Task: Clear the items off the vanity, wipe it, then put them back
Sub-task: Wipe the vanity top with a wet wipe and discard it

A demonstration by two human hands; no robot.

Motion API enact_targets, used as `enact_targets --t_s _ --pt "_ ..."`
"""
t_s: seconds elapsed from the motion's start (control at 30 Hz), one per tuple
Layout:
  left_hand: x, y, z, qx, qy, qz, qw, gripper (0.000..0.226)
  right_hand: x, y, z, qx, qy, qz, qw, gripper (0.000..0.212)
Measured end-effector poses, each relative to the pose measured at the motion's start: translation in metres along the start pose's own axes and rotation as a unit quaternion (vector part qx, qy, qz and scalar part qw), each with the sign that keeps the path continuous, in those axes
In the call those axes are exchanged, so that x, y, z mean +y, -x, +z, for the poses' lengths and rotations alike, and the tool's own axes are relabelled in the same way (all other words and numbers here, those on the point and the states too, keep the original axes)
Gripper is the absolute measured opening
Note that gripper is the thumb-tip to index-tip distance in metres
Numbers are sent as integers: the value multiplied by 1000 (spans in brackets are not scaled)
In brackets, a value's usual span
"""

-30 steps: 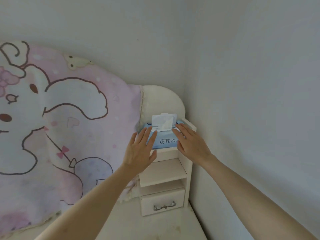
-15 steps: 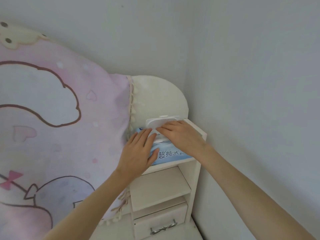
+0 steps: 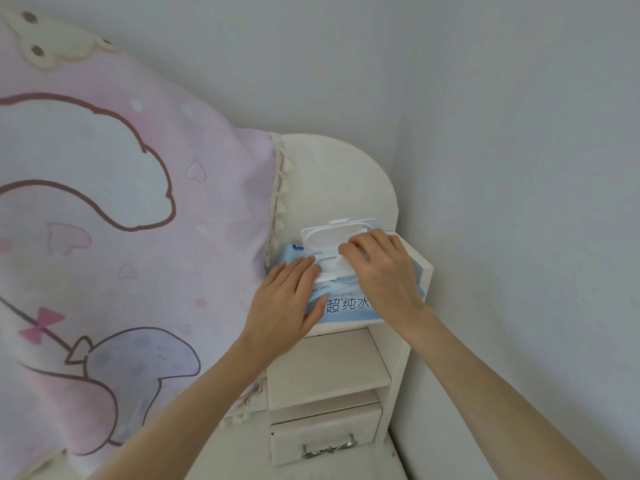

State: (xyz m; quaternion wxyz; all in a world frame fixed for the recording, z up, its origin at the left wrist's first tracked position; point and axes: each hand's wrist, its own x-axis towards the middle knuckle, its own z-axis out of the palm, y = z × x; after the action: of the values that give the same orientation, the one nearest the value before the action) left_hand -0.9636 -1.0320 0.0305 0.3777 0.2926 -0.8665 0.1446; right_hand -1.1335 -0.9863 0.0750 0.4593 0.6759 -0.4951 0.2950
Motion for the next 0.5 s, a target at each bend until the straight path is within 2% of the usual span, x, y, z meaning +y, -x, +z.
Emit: enact_targets --t_s 0.2,0.33,0.5 --pt "3 -2 -4 2 12 -24 1000 56 0 -10 2 10 -54 61 997 26" --pt "2 -3 -6 -7 13 -23 1000 47 1 -20 -5 0 -82 95 992 29" --pt "1 0 -3 -29 -3 -3 1000 41 15 -64 -38 72 -106 155 980 19"
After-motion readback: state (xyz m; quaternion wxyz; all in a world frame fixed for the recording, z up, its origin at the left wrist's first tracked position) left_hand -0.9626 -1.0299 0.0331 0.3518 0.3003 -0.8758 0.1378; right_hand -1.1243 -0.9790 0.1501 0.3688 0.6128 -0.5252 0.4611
